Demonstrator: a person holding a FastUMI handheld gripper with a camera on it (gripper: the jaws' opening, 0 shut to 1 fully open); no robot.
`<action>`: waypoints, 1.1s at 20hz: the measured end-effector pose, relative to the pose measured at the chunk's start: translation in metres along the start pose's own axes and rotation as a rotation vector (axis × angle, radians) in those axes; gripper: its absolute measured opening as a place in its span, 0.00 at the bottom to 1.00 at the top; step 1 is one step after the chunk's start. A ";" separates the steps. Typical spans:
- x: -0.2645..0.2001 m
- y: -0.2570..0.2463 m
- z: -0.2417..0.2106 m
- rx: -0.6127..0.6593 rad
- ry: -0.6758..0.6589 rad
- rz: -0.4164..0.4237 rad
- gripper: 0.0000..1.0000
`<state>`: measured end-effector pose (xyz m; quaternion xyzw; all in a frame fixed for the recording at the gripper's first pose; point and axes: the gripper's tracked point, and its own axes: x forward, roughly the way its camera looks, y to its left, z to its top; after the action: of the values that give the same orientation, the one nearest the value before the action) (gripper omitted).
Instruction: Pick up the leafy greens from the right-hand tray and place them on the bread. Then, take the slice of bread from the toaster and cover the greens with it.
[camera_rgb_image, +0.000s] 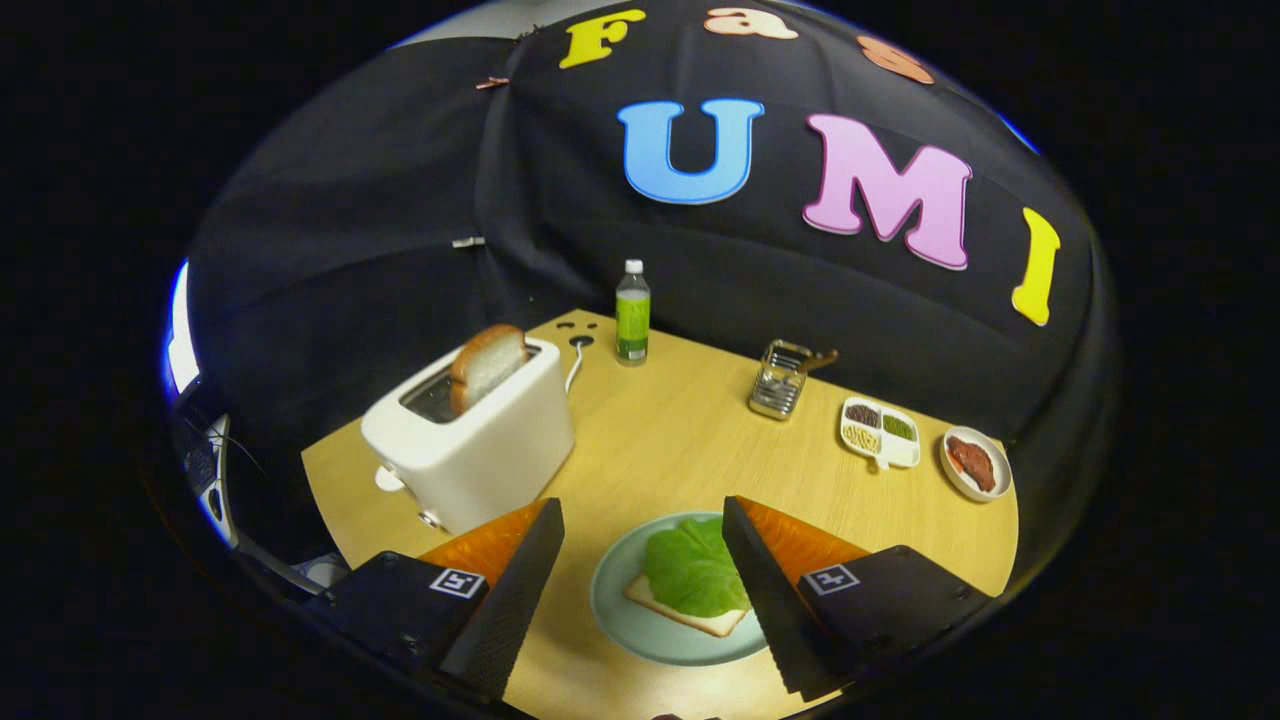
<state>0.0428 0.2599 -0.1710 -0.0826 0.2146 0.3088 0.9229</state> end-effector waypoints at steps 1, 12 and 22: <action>-0.001 0.008 0.014 -0.008 -0.028 0.015 0.99; 0.031 0.089 0.091 -0.038 -0.127 0.147 0.99; 0.099 0.132 0.085 -0.081 -0.079 0.160 0.98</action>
<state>0.0630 0.4425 -0.1424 -0.0902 0.1713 0.3928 0.8990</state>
